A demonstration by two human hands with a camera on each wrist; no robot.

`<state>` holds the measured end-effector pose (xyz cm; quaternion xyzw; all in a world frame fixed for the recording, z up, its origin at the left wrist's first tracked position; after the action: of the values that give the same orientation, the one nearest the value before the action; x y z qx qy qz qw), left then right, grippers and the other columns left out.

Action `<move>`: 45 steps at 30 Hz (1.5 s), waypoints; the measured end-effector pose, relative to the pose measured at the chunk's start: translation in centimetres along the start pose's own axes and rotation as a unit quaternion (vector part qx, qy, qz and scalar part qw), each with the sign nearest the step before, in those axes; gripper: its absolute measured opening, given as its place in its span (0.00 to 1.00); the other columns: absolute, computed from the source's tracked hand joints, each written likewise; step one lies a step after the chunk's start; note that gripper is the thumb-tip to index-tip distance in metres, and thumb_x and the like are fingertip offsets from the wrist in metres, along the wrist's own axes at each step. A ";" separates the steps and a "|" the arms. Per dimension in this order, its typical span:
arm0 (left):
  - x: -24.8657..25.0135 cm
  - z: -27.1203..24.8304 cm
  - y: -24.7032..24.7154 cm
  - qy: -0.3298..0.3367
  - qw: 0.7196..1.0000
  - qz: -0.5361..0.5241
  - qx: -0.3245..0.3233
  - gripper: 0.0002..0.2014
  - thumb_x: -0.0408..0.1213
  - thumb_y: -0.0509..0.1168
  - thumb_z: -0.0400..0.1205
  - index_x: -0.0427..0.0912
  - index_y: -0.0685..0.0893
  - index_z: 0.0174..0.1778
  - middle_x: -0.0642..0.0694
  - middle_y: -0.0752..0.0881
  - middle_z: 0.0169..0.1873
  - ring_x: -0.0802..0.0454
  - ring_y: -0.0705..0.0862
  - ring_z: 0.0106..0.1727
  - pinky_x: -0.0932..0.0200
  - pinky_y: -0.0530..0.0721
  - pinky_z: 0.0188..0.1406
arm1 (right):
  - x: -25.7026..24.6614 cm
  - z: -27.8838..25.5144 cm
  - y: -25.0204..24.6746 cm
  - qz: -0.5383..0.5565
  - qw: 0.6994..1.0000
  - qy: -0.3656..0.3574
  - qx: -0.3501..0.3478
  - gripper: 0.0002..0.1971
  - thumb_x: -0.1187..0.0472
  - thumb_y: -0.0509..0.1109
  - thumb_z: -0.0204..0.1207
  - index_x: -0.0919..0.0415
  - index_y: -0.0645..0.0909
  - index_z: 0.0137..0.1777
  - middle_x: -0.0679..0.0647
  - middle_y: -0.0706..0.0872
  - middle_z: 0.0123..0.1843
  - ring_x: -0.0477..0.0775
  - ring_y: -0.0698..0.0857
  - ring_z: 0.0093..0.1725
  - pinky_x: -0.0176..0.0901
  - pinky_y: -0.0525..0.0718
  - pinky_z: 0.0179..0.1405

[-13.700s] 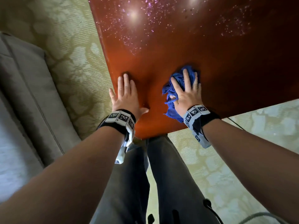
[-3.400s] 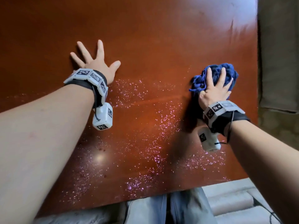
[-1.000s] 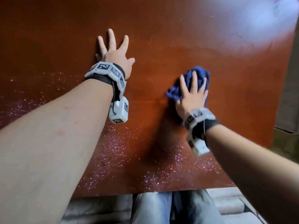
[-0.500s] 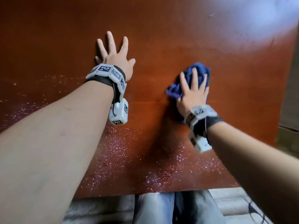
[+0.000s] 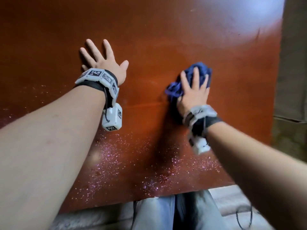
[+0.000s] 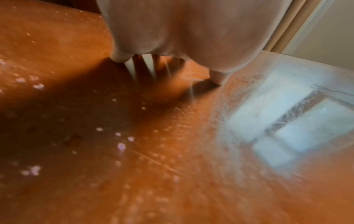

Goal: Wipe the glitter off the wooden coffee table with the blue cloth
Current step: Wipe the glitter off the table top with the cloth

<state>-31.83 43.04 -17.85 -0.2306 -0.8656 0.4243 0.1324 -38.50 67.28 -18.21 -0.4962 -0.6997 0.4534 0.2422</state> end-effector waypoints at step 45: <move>16.9 -14.3 11.3 -0.024 0.999 0.034 -0.026 0.40 0.65 0.49 0.83 0.53 0.36 0.84 0.34 0.31 0.82 0.29 0.33 0.82 0.25 0.45 0.75 | 20.2 -10.4 2.5 0.037 0.995 -0.092 -0.031 0.37 0.60 0.65 0.69 0.40 0.62 0.79 0.51 0.50 0.85 0.71 0.44 0.82 0.75 0.51 0.73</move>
<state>-37.07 67.34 -17.62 -0.2536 -0.8709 0.4109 0.0911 -36.99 90.08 -17.77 -0.4851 -0.7137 0.4841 0.1445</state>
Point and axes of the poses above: each hand's wrist, its own z-axis towards the middle knuckle, its own y-axis out of the palm, x = y × z, the point moved 1 cm from there along z, towards the middle knuckle
